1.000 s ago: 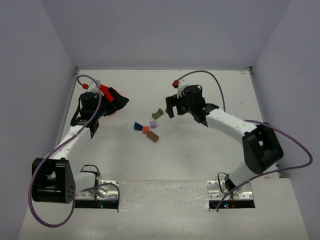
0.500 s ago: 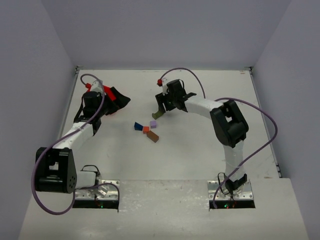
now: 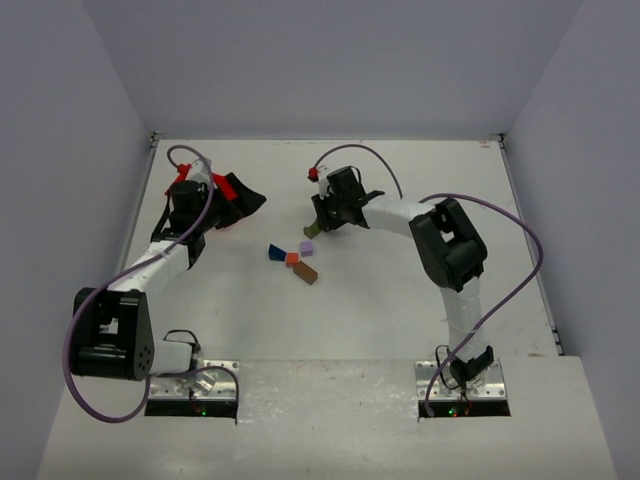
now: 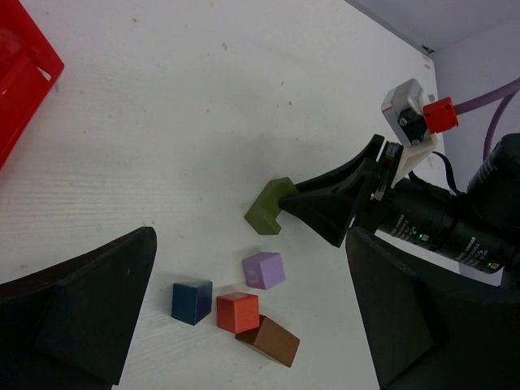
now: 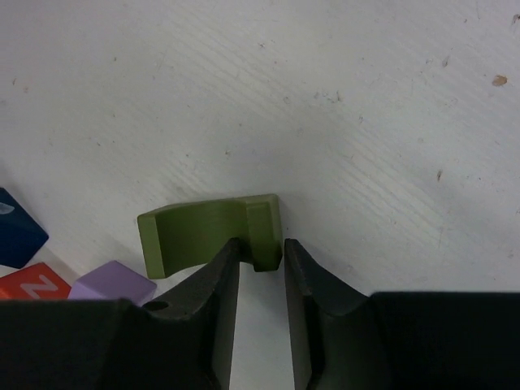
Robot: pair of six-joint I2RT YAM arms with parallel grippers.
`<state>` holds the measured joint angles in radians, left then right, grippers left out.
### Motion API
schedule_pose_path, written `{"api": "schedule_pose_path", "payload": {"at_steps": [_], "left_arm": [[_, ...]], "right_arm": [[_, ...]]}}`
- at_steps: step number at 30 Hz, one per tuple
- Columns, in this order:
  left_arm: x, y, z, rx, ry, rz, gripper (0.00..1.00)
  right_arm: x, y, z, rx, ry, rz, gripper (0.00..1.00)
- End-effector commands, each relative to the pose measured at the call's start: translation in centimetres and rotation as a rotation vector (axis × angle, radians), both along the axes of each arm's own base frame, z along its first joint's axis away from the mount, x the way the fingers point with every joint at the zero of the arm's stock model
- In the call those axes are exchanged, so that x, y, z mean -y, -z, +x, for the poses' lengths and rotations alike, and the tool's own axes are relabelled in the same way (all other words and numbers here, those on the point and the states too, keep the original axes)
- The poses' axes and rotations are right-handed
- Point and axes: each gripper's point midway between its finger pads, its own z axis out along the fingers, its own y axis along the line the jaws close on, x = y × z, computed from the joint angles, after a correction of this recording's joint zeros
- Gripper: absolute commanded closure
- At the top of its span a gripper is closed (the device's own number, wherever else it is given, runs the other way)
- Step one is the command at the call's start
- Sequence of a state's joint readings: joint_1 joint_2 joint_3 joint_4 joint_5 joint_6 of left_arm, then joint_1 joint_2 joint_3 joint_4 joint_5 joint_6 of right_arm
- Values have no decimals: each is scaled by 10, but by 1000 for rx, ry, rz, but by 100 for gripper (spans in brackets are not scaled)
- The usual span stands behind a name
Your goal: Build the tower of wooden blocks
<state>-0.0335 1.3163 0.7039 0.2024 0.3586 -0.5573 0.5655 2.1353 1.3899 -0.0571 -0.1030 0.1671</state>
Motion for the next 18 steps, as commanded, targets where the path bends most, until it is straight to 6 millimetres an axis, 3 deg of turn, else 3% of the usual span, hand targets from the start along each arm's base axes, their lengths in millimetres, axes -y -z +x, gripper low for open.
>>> {"api": "schedule_pose_path", "payload": {"at_steps": [1,5,8,10,12,16,18], "left_arm": [[26,-30,7,109,122,-7,0],[58,-32,0,141,267,31,0],[97,-28,-11,156,404,102,0],[108,-21,-13,155,418,173,0],[120,-14,-16,179,454,265,0],[160,-8,-40,250,638,345,0],[166,-5,-44,267,656,390,0]], "right_arm": [[-17,-25,6,57,-45,71,78],[-13,-47,4,75,-29,84,85],[-3,-72,-2,84,17,81,91],[4,-84,-9,83,32,77,93],[14,-105,-22,78,35,67,95],[27,-127,-48,43,16,47,99],[33,-132,-63,4,0,36,100]]}}
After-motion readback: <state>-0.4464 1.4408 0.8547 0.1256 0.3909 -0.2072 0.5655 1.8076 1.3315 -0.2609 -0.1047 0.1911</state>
